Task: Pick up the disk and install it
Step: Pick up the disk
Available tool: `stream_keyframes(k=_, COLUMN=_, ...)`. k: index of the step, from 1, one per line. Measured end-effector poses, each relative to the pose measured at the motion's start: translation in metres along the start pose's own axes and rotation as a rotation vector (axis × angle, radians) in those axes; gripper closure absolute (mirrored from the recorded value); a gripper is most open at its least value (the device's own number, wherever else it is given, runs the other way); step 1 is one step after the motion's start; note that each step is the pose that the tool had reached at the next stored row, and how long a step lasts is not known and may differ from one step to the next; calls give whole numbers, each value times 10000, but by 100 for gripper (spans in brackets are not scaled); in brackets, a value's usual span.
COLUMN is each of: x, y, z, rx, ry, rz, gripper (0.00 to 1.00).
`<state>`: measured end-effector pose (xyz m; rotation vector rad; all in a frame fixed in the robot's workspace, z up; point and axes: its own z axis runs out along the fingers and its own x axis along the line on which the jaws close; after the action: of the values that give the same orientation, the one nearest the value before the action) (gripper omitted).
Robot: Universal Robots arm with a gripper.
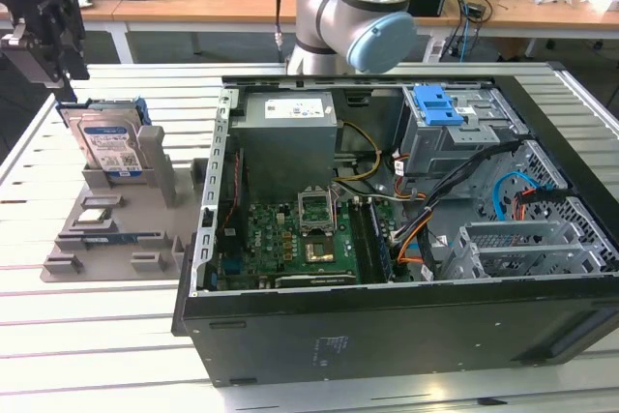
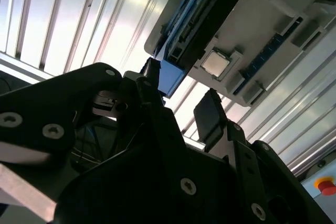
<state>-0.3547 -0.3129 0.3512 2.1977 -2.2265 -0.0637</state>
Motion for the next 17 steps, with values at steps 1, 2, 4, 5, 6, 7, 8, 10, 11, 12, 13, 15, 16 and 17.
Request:
stream_keyframes(k=1, x=-9, y=-3, z=36, rx=-2, ry=1, rz=0, gripper=46)
stream_keyframes(k=2, x=-12, y=-3, z=55, rx=-2, ry=2, rz=-1, gripper=46)
stream_keyframes(k=4, x=-16, y=-5, z=93, rx=-3, ry=2, rz=-6, gripper=46)
stream_keyframes(k=5, x=-17, y=-7, z=113, rx=-2, ry=2, rz=-9, gripper=46)
stream_keyframes(k=6, x=-18, y=-8, z=130, rx=-2, ry=3, rz=-15, gripper=46)
stream_keyframes(k=7, x=-20, y=-9, z=163, rx=-2, ry=4, rz=-27, gripper=46)
stream_keyframes(k=8, x=-21, y=-11, z=199, rx=-2, ry=5, rz=-45, gripper=46)
stream_keyframes(k=10, x=-21, y=-12, z=233, rx=-3, ry=6, rz=-67, gripper=46)
stream_keyframes(k=11, x=-23, y=-13, z=263, rx=-5, ry=8, rz=-86, gripper=46)
stream_keyframes(k=12, x=-23, y=-14, z=281, rx=-4, ry=7, rz=-98, gripper=46)
stream_keyframes(k=13, x=-24, y=-15, z=299, rx=-4, ry=8, rz=-110, gripper=46)
stream_keyframes(k=15, x=-25, y=-16, z=341, rx=-5, ry=9, rz=-141, gripper=46)
stream_keyframes(k=16, x=-27, y=-17, z=379, rx=-5, ry=10, rz=-166, gripper=46)
stream_keyframes(k=17, x=-28, y=-19, z=413, rx=-6, ry=11, rz=-189, gripper=46)
